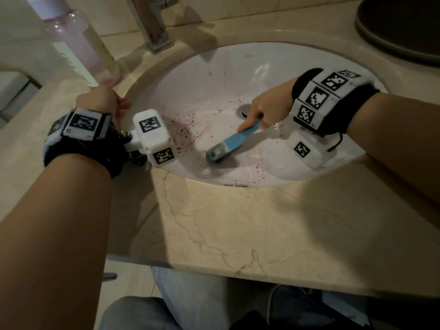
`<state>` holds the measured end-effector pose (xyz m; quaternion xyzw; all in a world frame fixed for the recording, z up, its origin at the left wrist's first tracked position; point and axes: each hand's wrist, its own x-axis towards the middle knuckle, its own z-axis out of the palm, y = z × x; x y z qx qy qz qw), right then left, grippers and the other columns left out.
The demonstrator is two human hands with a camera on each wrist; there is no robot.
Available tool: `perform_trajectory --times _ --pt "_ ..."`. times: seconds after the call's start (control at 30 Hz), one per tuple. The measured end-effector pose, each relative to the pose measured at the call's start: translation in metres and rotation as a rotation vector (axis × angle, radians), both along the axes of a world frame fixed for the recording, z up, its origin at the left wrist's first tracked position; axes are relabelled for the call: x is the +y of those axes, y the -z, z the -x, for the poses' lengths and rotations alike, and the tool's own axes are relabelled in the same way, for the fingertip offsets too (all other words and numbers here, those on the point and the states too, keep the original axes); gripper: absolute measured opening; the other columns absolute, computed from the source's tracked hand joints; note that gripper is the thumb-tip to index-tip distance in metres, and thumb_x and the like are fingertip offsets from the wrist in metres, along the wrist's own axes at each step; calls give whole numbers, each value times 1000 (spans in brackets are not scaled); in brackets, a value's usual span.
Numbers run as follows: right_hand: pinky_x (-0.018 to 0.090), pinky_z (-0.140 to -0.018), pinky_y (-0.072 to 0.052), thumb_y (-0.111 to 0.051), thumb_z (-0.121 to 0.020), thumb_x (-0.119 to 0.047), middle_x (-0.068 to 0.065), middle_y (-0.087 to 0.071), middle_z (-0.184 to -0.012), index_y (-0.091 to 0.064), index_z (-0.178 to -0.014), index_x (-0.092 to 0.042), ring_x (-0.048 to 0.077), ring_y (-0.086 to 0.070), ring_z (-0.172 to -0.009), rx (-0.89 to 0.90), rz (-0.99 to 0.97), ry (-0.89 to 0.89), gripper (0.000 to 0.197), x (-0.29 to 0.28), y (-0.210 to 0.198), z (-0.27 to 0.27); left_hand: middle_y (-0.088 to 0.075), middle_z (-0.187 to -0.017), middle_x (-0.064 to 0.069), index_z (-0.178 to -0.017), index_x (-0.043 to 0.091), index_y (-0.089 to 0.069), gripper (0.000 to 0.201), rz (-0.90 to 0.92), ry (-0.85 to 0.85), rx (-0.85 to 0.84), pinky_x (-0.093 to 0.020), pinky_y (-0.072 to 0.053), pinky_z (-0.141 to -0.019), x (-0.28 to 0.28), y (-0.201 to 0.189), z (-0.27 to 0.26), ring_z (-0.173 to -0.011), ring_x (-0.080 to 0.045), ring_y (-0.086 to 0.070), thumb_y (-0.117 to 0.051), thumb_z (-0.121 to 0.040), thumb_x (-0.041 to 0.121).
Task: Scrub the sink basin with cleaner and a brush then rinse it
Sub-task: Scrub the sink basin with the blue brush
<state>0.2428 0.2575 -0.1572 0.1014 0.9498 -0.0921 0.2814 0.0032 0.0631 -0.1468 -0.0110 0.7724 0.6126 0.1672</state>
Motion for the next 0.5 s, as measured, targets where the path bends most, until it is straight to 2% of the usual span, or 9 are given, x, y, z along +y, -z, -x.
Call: perform_trajectory --times 0.07,0.13,0.2,0.23,0.3,0.37,0.4,0.43,0.5 --pt "18 -61 -35 -47 -95 -11 -5 -56 -80 -46 -133 -43 10 -39 -61 -24 93 -59 50 -8 2 4 -43 -27 7 -78 23 -47 24 9 36 0 -17 -34 -36 -1 0 -2 -24 -4 -43 -35 -90 6" --pt "22 -69 -41 -49 -94 -12 1 -62 -94 -47 -132 -45 15 -46 -68 -81 153 -68 50 -12 0 5 -41 -31 5 -113 31 -44 35 -1 70 -20 -16 -29 -31 -2 0 -2 -23 -5 -38 -32 -91 6" --pt "29 -83 -45 -52 -92 -8 8 -66 -113 -52 -130 -41 25 -54 -83 -136 113 -58 50 -8 -8 2 -37 -37 2 -130 21 -38 45 -11 94 -44 -16 -24 -29 -3 -1 -2 -21 -6 -33 -28 -89 4" --pt "30 -86 -44 -52 -91 -5 8 -64 -119 -55 -129 -38 24 -53 -88 -180 60 -50 50 -4 -12 -1 -36 -35 2 -138 17 -33 50 4 94 -50 -16 -24 -29 -3 -2 -2 -22 -6 -33 -28 -89 4" --pt "26 -82 -46 -50 -90 1 2 -64 -114 -61 -124 -32 15 -52 -87 -284 -30 18 49 6 -20 -14 -38 -29 6 -144 13 -30 54 23 86 -34 -15 -28 -30 -3 -3 -4 -24 -5 -37 -31 -91 7" --pt "21 -71 -45 -48 -89 6 1 -66 -109 -66 -117 -28 13 -51 -79 -359 -11 69 48 13 -23 -24 -38 -27 7 -126 19 -47 39 8 81 -27 -14 -28 -29 -2 -3 -6 -23 -5 -37 -31 -92 7" --pt "22 -72 -44 -48 -89 8 2 -67 -110 -68 -113 -29 14 -51 -79 -366 17 81 48 12 -24 -25 -37 -26 7 -99 19 -51 25 1 76 -23 -14 -26 -28 -1 -4 -10 -21 -5 -36 -31 -92 6" --pt "24 -76 -41 -49 -88 7 3 -68 -114 -68 -112 -31 15 -49 -82 -336 36 74 49 11 -23 -24 -38 -25 7 -79 14 -50 23 7 56 -9 -15 -26 -29 0 -4 -11 -20 -6 -37 -33 -91 4" --pt "24 -80 -37 -51 -87 5 4 -67 -117 -64 -118 -34 12 -48 -86 -229 101 45 52 7 -17 -15 -41 -25 7 -66 11 -48 28 33 28 28 -16 -29 -31 2 -4 -13 -22 -4 -41 -36 -90 2"
